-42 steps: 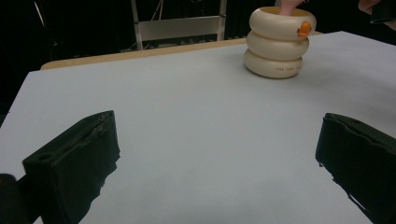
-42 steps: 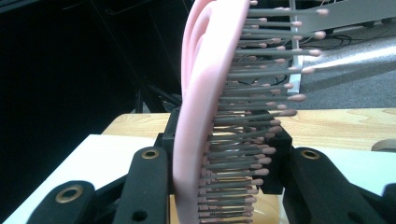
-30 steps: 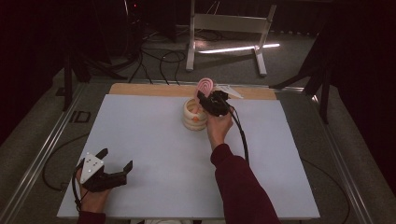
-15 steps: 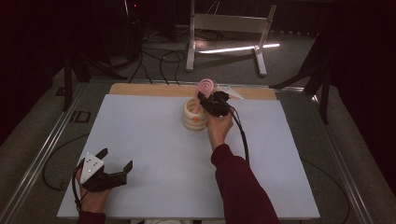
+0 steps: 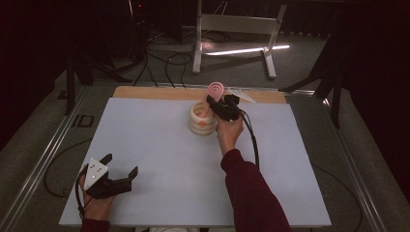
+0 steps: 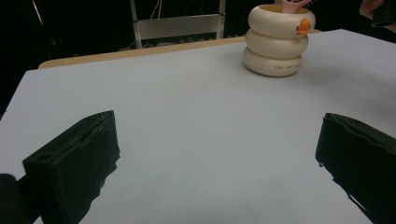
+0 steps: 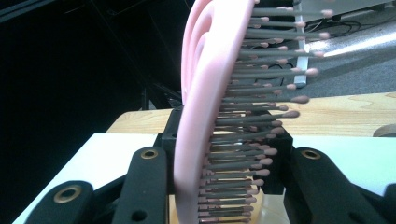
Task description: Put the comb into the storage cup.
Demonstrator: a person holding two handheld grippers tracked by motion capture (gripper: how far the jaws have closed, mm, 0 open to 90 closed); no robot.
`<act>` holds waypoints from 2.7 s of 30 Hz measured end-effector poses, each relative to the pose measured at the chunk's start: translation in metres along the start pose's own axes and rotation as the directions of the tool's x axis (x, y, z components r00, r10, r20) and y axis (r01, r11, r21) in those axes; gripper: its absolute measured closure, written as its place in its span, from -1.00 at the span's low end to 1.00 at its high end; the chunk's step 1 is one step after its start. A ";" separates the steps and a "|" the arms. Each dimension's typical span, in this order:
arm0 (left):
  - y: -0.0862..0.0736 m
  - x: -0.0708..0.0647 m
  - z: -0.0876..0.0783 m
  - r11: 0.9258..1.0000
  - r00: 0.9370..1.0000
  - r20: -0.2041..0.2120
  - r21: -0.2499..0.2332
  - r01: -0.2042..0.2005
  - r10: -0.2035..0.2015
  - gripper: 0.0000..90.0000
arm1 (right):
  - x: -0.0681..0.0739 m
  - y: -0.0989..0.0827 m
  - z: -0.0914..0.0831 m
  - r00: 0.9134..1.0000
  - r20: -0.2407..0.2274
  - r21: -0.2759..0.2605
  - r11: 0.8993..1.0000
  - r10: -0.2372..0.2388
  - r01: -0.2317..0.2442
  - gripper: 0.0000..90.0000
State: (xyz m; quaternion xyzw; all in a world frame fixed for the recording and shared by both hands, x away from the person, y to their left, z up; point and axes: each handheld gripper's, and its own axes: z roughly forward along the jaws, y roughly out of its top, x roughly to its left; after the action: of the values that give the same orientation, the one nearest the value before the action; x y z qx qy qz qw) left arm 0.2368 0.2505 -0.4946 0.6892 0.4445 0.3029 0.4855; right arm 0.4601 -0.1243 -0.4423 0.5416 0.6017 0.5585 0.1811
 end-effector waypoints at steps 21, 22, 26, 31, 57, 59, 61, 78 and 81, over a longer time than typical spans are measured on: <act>0.000 -0.001 0.000 1.000 1.000 -0.001 0.002 -0.001 0.001 -0.99 | -0.010 0.002 -0.005 0.999 0.022 0.025 0.999 -0.037 0.037 0.34; 0.000 -0.001 0.000 1.000 1.000 0.000 0.001 -0.001 0.001 -0.99 | -0.011 0.002 -0.006 0.999 0.024 0.028 0.999 -0.044 0.043 0.34; 0.000 -0.001 0.001 1.000 1.000 0.001 0.002 -0.001 0.001 -0.99 | -0.013 0.002 -0.007 0.998 0.028 0.040 0.998 -0.051 0.050 0.32; 0.000 -0.001 0.001 1.000 1.000 0.000 0.002 -0.001 0.001 -0.99 | -0.014 0.003 -0.007 0.997 0.041 0.045 0.997 -0.063 0.061 0.30; 0.000 -0.001 0.001 1.000 1.000 -0.001 0.004 -0.003 0.003 -0.99 | -0.024 0.005 -0.011 0.995 0.046 0.127 0.988 -0.093 0.086 -0.20; 0.000 -0.001 0.001 1.000 1.000 -0.001 0.006 -0.005 0.005 -0.99 | -0.024 0.005 -0.012 0.994 0.047 0.130 0.987 -0.097 0.091 -0.22; 0.000 -0.001 0.001 1.000 1.000 -0.001 0.006 -0.005 0.005 -0.99 | -0.024 0.005 -0.013 0.993 0.048 0.135 0.986 -0.104 0.096 -0.26; -0.001 -0.001 0.001 1.000 1.000 -0.001 0.006 -0.002 0.002 -0.99 | -0.026 0.009 -0.018 0.987 0.034 0.173 0.974 -0.156 0.147 -0.58; -0.001 -0.001 0.002 1.000 1.000 -0.001 0.007 -0.002 0.002 -0.99 | -0.025 0.009 -0.020 0.985 0.034 0.175 0.972 -0.166 0.158 -0.59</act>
State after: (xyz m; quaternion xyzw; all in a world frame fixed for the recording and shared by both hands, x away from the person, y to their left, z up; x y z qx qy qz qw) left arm 0.2373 0.2489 -0.4957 0.6909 0.4454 0.3023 0.4827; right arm 0.4566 -0.1574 -0.4379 0.5176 0.6851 0.4747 0.1935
